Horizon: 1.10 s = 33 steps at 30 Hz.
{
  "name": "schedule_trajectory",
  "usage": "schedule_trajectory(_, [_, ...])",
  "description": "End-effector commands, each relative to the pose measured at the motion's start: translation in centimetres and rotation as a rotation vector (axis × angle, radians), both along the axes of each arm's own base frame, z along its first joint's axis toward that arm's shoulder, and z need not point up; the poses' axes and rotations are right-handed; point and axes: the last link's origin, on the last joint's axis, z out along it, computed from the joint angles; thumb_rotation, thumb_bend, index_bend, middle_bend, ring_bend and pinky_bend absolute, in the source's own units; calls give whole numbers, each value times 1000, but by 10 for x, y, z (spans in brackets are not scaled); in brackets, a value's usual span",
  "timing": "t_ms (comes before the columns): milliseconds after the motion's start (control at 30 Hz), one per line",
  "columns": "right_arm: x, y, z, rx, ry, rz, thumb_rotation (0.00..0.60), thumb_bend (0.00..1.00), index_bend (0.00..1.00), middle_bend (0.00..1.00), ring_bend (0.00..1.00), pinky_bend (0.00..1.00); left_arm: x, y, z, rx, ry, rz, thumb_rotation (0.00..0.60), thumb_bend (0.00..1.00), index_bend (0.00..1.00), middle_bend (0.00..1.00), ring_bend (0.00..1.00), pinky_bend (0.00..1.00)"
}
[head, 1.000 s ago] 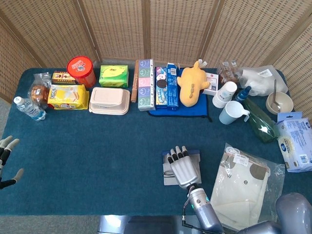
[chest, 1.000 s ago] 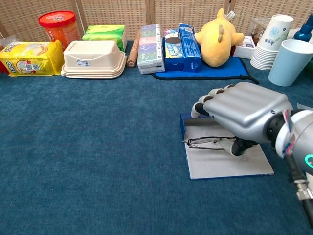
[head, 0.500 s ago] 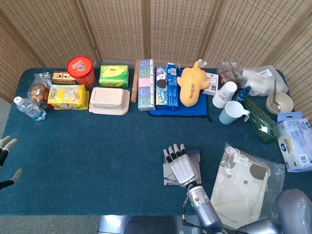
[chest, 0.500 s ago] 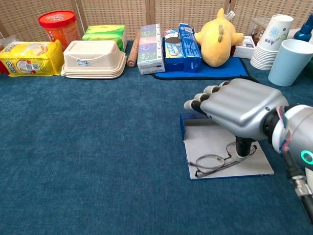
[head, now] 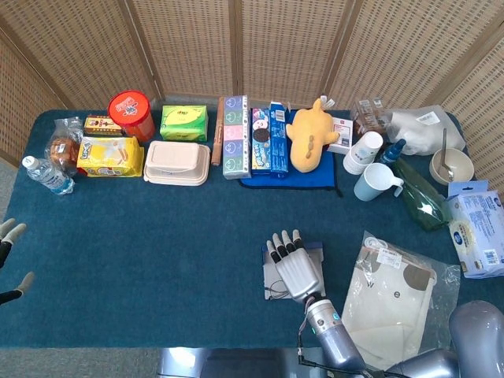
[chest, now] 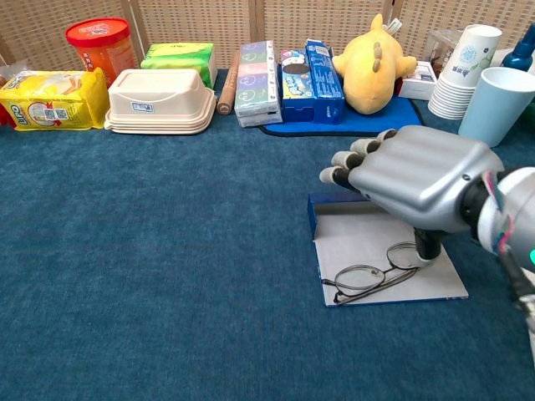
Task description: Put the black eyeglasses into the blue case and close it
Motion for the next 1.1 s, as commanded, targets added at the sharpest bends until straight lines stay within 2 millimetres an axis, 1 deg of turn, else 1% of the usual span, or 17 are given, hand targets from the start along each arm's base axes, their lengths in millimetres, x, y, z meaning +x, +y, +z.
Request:
schedule_trajectory(33, [-2, 5, 3, -2, 11, 3, 600, 0, 0, 32, 16, 139, 0, 0, 0, 1, -2, -3, 600, 319, 0, 0, 0, 0])
schedule_trajectory(200, [-5, 11, 3, 1, 18, 14, 600, 0, 0, 1, 0, 129, 1, 0, 1, 9, -7, -12, 600, 320, 0, 0, 0, 0])
schedule_trajectory(467, [-9, 17, -3, 12, -5, 29, 600, 0, 0, 0, 0, 113, 1, -5, 5, 15, -5, -12, 600, 319, 0, 0, 0, 0])
schedule_trajectory(500, [-6, 19, -7, 23, -21, 36, 600, 0, 0, 0, 0, 113, 1, -6, 6, 20, -4, -12, 600, 319, 0, 0, 0, 0])
schedule_trajectory(900, [0, 19, -20, 42, -37, 62, 600, 0, 0, 0, 0, 112, 0, -12, 12, 36, -5, -8, 600, 319, 0, 0, 0, 0])
schedule_trajectory(1000, [5, 15, -24, 44, -47, 74, 600, 0, 0, 0, 0, 112, 1, -14, 14, 39, -4, -8, 600, 319, 0, 0, 0, 0])
schedule_trajectory(1100, [10, 7, -26, 36, -56, 90, 600, 0, 0, 0, 0, 112, 1, -15, 15, 42, -5, -6, 600, 318, 0, 0, 0, 0])
